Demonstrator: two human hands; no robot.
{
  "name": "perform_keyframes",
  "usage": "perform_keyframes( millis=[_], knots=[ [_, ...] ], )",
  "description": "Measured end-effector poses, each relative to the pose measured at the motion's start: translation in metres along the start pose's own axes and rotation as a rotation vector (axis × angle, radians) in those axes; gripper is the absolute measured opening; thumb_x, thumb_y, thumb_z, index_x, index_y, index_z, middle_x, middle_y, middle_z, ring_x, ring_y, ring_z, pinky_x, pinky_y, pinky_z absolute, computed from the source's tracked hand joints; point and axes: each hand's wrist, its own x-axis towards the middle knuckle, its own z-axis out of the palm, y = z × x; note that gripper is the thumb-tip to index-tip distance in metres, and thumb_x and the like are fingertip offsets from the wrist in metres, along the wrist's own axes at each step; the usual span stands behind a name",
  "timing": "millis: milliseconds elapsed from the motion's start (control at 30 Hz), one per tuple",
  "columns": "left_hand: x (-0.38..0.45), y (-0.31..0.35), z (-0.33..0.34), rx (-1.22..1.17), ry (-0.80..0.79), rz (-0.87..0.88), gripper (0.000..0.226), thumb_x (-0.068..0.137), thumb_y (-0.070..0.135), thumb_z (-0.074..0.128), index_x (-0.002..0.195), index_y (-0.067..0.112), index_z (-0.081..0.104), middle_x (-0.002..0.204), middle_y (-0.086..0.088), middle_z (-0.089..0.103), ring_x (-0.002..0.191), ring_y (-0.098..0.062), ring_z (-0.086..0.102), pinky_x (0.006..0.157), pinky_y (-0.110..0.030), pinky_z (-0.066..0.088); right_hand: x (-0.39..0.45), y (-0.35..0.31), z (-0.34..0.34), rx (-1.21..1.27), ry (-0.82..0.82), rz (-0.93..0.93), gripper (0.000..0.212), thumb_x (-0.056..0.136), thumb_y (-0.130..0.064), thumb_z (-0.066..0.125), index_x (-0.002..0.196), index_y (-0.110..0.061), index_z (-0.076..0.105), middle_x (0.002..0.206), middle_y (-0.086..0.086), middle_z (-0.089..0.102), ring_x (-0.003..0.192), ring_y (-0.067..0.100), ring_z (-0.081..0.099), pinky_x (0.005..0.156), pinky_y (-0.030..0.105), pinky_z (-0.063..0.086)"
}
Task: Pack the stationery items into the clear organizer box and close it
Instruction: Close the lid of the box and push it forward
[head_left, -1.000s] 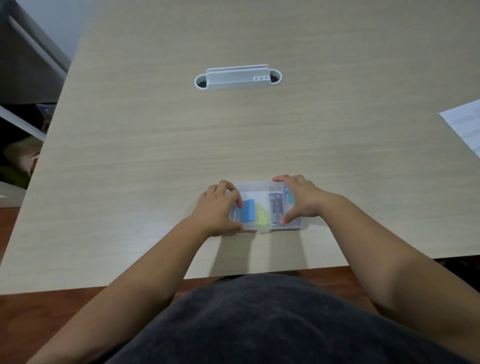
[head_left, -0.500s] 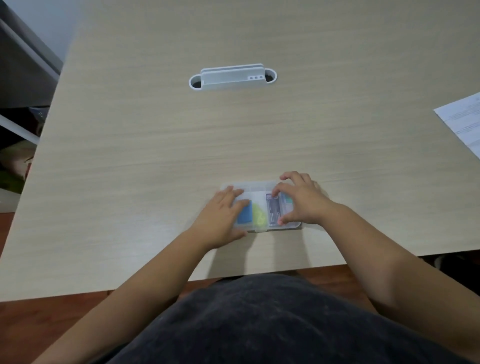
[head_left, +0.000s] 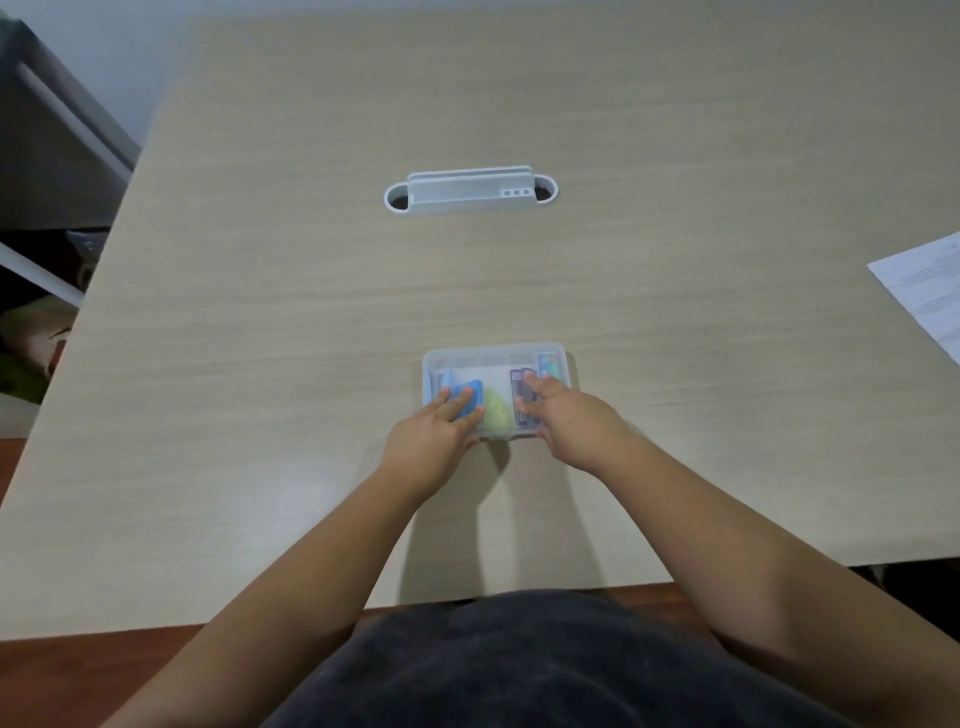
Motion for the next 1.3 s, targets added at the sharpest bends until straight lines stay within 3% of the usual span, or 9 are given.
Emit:
perform_keyframes(
  millis=[100, 167, 300, 567, 700, 933, 1100, 1233, 1300],
  knots=[
    [0.027, -0.006, -0.009, 0.05, -0.09, -0.053, 0.047, 0.101, 0.039, 0.041, 0.146, 0.027, 0.039, 0.161, 0.003, 0.024, 0.147, -0.021, 0.027, 0.1, -0.039, 0.046, 0.021, 0.002, -0.004, -0.044, 0.011, 0.02, 0.058, 0.095, -0.003, 0.038, 0.149, -0.022, 0.029, 0.164, -0.001, 0.006, 0.15, 0.02, 0.012, 0.107, 0.04, 0.041],
    [0.044, -0.01, -0.017, 0.065, -0.105, -0.063, 0.048, 0.102, 0.038, 0.038, 0.148, 0.027, 0.035, 0.162, 0.004, 0.019, 0.149, -0.021, 0.021, 0.104, -0.039, 0.042, 0.031, 0.003, -0.009, -0.036, 0.025, 0.044, 0.063, 0.093, 0.003, 0.034, 0.151, -0.02, 0.024, 0.164, 0.0, 0.005, 0.151, 0.019, 0.009, 0.109, 0.04, 0.037],
    [0.079, -0.024, -0.028, 0.04, -0.129, -0.088, 0.045, 0.101, 0.034, 0.043, 0.146, 0.028, 0.039, 0.161, 0.007, 0.023, 0.148, -0.02, 0.024, 0.103, -0.04, 0.043, 0.068, 0.014, -0.018, -0.018, 0.034, 0.074, 0.066, 0.09, 0.005, 0.034, 0.15, -0.019, 0.025, 0.164, 0.001, 0.007, 0.15, 0.022, 0.011, 0.112, 0.04, 0.034],
    [0.154, -0.057, -0.049, -0.08, -0.141, -0.158, 0.047, 0.098, 0.029, 0.051, 0.144, 0.031, 0.043, 0.16, 0.011, 0.023, 0.149, -0.017, 0.021, 0.113, -0.037, 0.033, 0.154, 0.041, -0.049, 0.055, 0.068, 0.162, 0.06, 0.088, -0.01, 0.043, 0.147, -0.015, 0.033, 0.156, 0.007, 0.03, 0.138, 0.029, 0.04, 0.104, 0.039, 0.04],
    [0.183, -0.072, -0.052, -0.06, -0.165, -0.175, 0.052, 0.096, 0.031, 0.053, 0.146, 0.035, 0.039, 0.161, 0.002, 0.025, 0.146, -0.02, 0.029, 0.11, -0.036, 0.034, 0.177, 0.048, -0.062, 0.065, 0.067, 0.164, 0.058, 0.089, -0.01, 0.044, 0.146, -0.017, 0.035, 0.152, 0.006, 0.037, 0.134, 0.03, 0.044, 0.101, 0.04, 0.043],
    [0.201, -0.076, -0.06, -0.012, -0.164, -0.19, 0.052, 0.099, 0.03, 0.049, 0.148, 0.034, 0.034, 0.162, 0.0, 0.02, 0.145, -0.023, 0.031, 0.109, -0.038, 0.035, 0.192, 0.055, -0.079, -0.045, 0.087, 0.093, 0.055, 0.093, -0.006, 0.041, 0.146, -0.02, 0.036, 0.16, 0.0, 0.022, 0.144, 0.023, 0.029, 0.108, 0.037, 0.035],
    [0.2, -0.073, -0.065, -0.009, -0.176, -0.211, 0.055, 0.096, 0.032, 0.051, 0.148, 0.034, 0.034, 0.16, -0.007, 0.026, 0.138, -0.027, 0.04, 0.108, -0.037, 0.036, 0.193, 0.056, -0.082, 0.027, 0.039, 0.137, 0.06, 0.092, -0.011, 0.043, 0.15, -0.021, 0.031, 0.16, 0.001, 0.024, 0.141, 0.026, 0.035, 0.109, 0.037, 0.037],
    [0.195, -0.069, -0.075, -0.106, -0.177, -0.143, 0.065, 0.089, 0.027, 0.059, 0.149, 0.025, 0.035, 0.162, -0.001, 0.02, 0.149, -0.025, 0.021, 0.115, -0.037, 0.028, 0.18, 0.048, -0.099, 0.141, 0.067, 0.1, 0.058, 0.09, -0.016, 0.051, 0.147, -0.02, 0.038, 0.158, 0.005, 0.03, 0.142, 0.027, 0.034, 0.115, 0.034, 0.029],
    [0.174, -0.063, -0.071, -0.143, -0.097, -0.073, 0.067, 0.088, 0.029, 0.063, 0.149, 0.02, 0.036, 0.162, -0.003, 0.019, 0.15, -0.028, 0.017, 0.119, -0.04, 0.022, 0.16, 0.041, -0.11, 0.202, 0.211, 0.026, 0.057, 0.089, -0.015, 0.055, 0.144, -0.019, 0.042, 0.158, 0.007, 0.028, 0.146, 0.027, 0.025, 0.12, 0.038, 0.018]
  ],
)
